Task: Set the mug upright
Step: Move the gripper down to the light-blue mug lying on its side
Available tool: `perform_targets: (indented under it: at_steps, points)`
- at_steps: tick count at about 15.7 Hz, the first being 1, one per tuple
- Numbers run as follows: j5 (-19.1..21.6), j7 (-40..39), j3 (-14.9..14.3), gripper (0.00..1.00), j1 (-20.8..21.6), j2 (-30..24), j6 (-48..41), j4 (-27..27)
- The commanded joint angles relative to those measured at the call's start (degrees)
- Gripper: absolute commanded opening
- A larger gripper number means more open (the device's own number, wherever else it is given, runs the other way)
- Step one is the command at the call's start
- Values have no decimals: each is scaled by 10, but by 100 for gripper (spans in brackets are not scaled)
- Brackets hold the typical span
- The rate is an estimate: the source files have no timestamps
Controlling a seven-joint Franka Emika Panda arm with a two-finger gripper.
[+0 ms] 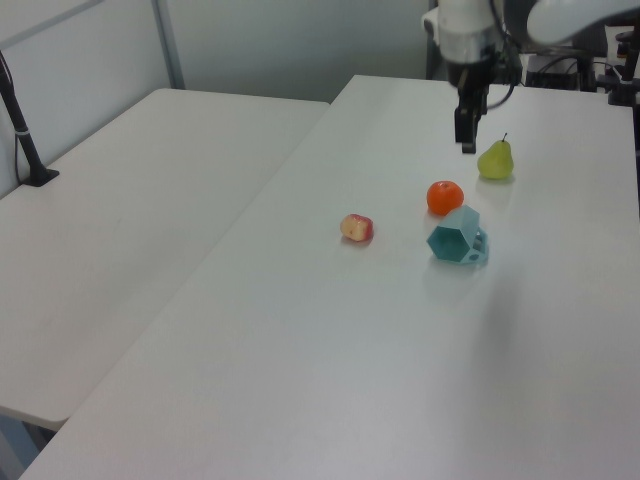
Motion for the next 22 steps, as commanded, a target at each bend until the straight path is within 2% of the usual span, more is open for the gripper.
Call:
perform_targets:
  at_steps: [1, 7, 13, 17, 19, 22]
  points:
    - [-68, 73, 11, 100, 36, 47, -7, -1]
    - [-167, 138, 12, 100, 91, 139, -29, -2]
    - [-261, 240, 12, 100, 101, 231, -49, -2]
    - [-281, 258, 8, 96, 93, 249, -77, -11]
    - [-282, 259, 7, 75, 80, 249, -87, -18]
    - [-281, 258, 7, 38, 72, 247, -88, -19]
